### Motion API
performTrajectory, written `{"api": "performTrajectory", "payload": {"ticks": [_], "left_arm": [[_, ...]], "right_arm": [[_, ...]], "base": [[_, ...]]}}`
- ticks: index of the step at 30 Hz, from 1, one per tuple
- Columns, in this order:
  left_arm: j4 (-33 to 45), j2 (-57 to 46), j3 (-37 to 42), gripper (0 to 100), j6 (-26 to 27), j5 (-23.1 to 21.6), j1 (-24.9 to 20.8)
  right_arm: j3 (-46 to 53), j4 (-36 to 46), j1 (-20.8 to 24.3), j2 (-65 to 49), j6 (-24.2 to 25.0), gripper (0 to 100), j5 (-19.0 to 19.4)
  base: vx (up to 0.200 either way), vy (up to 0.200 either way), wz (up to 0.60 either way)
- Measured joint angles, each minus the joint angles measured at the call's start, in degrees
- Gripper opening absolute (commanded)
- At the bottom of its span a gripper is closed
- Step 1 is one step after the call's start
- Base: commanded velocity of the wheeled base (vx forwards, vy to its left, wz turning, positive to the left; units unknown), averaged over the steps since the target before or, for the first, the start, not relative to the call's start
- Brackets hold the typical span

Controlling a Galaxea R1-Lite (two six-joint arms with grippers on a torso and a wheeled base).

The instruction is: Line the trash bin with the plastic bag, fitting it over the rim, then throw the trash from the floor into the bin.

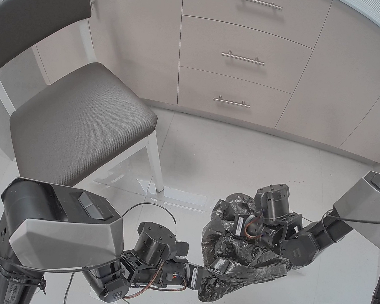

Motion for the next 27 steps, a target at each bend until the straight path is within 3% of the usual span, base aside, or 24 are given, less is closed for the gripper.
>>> {"api": "performTrajectory", "payload": {"ticks": [5,15,22,27], "left_arm": [[0.1,0.0,0.0,0,0.0,0.0,0.1],[0.1,0.0,0.2,0,0.0,-0.1,0.0],[0.1,0.0,0.3,0,-0.1,-0.1,0.0],[0.1,0.0,0.3,0,-0.1,-0.1,0.0]], "right_arm": [[5.0,-1.9,-2.4,1.0,1.4,0,2.6],[4.6,-7.7,-6.2,9.2,2.7,0,4.5],[2.1,-7.7,-9.9,13.6,2.8,0,12.7],[0.1,-7.5,-10.7,15.2,2.8,0,13.1]], "base": [[0.0,0.0,0.0],[0.0,0.0,0.0],[0.0,0.0,0.0],[0.0,0.0,0.0]]}}
